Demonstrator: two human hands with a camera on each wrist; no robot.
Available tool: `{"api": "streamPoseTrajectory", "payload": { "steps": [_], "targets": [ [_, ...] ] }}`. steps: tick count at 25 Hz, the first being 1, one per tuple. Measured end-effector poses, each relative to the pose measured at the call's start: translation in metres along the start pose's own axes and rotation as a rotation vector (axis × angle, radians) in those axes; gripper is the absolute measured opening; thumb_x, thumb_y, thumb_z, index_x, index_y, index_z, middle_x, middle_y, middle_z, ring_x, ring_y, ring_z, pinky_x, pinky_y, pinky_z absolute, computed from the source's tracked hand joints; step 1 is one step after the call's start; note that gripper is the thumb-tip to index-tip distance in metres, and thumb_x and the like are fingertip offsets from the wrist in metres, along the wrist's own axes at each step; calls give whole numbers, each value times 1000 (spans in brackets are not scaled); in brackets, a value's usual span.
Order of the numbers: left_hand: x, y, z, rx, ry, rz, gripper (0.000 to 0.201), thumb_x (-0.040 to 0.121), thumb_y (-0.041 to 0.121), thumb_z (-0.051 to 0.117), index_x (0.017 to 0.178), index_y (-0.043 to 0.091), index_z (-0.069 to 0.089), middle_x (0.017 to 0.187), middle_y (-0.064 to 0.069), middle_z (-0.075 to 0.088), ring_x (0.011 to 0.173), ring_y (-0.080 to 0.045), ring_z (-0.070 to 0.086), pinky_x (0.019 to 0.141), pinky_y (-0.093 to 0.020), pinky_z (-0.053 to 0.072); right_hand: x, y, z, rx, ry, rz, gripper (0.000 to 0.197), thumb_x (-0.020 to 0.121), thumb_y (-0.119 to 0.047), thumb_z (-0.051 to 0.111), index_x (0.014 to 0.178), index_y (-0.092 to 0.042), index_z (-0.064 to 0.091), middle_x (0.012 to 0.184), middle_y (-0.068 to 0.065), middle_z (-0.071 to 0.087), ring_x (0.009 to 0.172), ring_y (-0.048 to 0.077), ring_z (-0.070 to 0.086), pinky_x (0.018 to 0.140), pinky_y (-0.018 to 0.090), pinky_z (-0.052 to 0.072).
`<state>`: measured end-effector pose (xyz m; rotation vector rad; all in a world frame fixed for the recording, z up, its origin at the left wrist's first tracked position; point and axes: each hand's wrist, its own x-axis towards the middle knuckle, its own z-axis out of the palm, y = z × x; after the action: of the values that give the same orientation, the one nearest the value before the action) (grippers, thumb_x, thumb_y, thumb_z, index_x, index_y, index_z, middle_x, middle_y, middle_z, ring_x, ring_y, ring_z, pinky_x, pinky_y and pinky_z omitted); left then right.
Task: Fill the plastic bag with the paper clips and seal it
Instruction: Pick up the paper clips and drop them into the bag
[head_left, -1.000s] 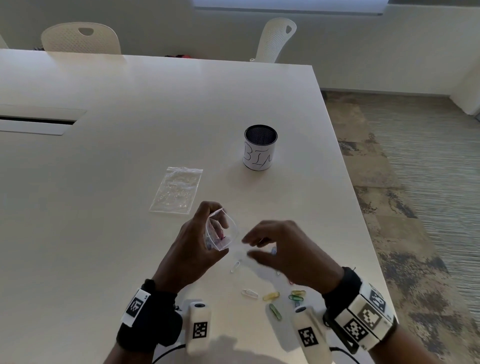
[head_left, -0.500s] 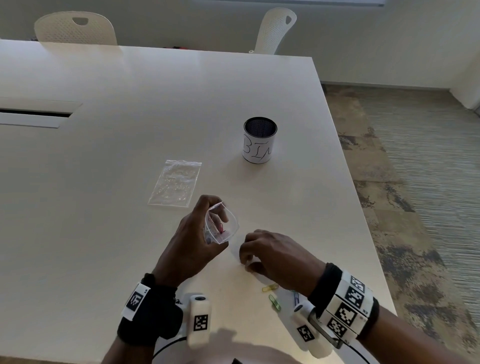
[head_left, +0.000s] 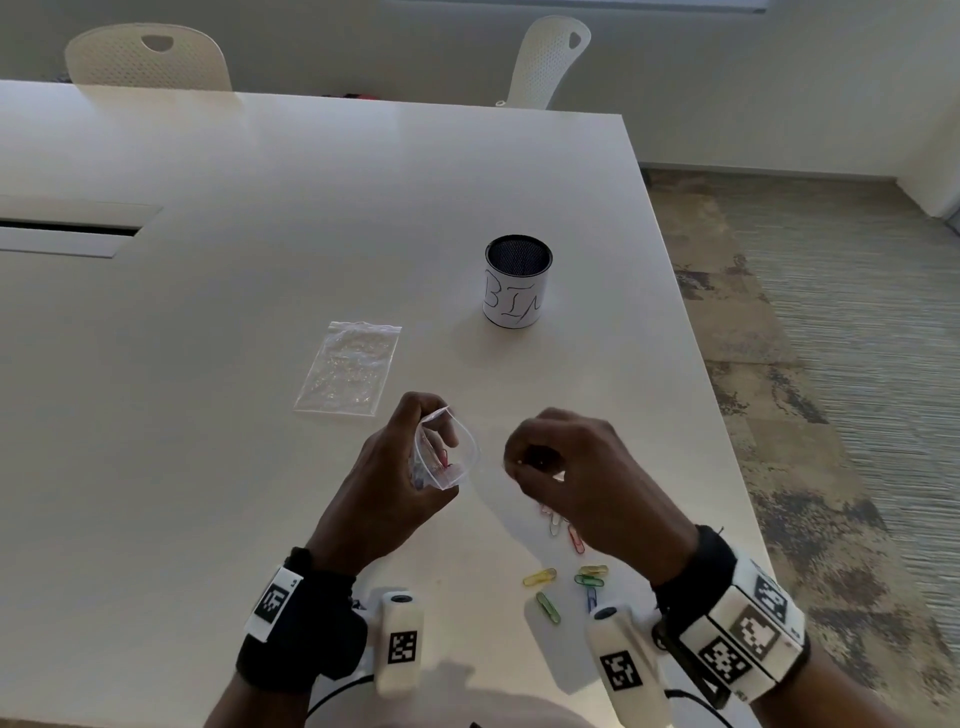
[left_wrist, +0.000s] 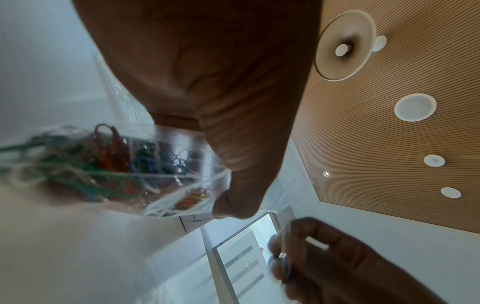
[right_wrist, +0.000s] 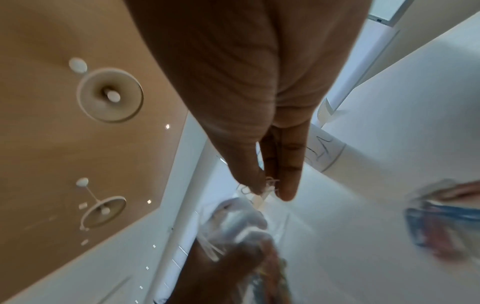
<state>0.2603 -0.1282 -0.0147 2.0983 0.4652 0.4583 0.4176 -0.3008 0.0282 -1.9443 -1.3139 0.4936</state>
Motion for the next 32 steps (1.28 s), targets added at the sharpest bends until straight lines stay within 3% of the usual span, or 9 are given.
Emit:
{"api": "streamPoseTrajectory", "payload": {
  "steps": [3,6,11,15,19,23,26,29,32],
  "targets": [
    [0,0,1,1,0,14,56,80,2,83,118,26,49,103,8,68,88,-17,69,71,-25,59,7,-24,-5,148,123,-54,7,92,-11,76,97,-15,77,86,-3,75,79,14,73,77,33,60],
    [-1,0,0,2,10,-16,60,80,4,85,121,28,49,95,12,69,83,-10,69,68,-12,53,22,-39,3,100,137,-120,8,90,-13,78,97,-16,79,84,-2,78,76,12,74,74,36,60],
    [-2,-1,0,13,26,-47,62,79,9,85,125,29,49,98,9,71,84,-12,71,69,-19,55,39,-45,13,-74,12,-218,14,93,-10,75,103,-16,83,94,2,81,79,10,76,71,34,61],
    [-4,0,-2,-20,21,-1,59,79,3,84,120,26,49,101,7,70,90,-17,70,76,-29,61,32,-40,-5,-32,64,-239,12,93,-9,75,100,-14,82,89,-2,79,77,7,74,72,32,61],
    [-4,1,-3,-22,11,-7,58,78,0,82,120,25,50,104,5,69,90,-19,69,74,-35,62,5,-15,-27,-107,-179,-204,15,93,-12,75,105,-18,81,102,-7,76,85,4,73,79,27,61],
    [-3,0,-3,-29,6,9,57,78,-1,82,119,24,50,104,6,69,91,-19,68,74,-28,60,-40,10,-17,-230,-430,-215,25,93,-35,73,117,-31,75,123,-17,69,109,-3,62,98,22,53],
    [-3,0,-3,-21,0,15,57,78,0,82,118,26,50,104,6,69,92,-19,67,75,-24,58,-67,22,-2,-291,-543,-253,30,94,-43,68,123,-35,71,130,-21,64,120,-6,52,104,15,43],
    [-3,-1,-2,-16,-7,25,57,79,0,82,117,26,50,104,6,68,92,-18,66,73,-21,56,-74,37,2,-286,-505,-236,14,98,-33,66,107,-28,75,119,-16,66,113,-1,54,98,19,48],
    [-3,-1,-1,-17,-16,28,58,78,-1,82,118,25,50,104,5,67,92,-18,66,73,-18,54,-66,51,-7,-323,-357,-158,9,95,-28,69,98,-23,76,112,-12,67,105,0,57,90,26,55]
  ]
}}
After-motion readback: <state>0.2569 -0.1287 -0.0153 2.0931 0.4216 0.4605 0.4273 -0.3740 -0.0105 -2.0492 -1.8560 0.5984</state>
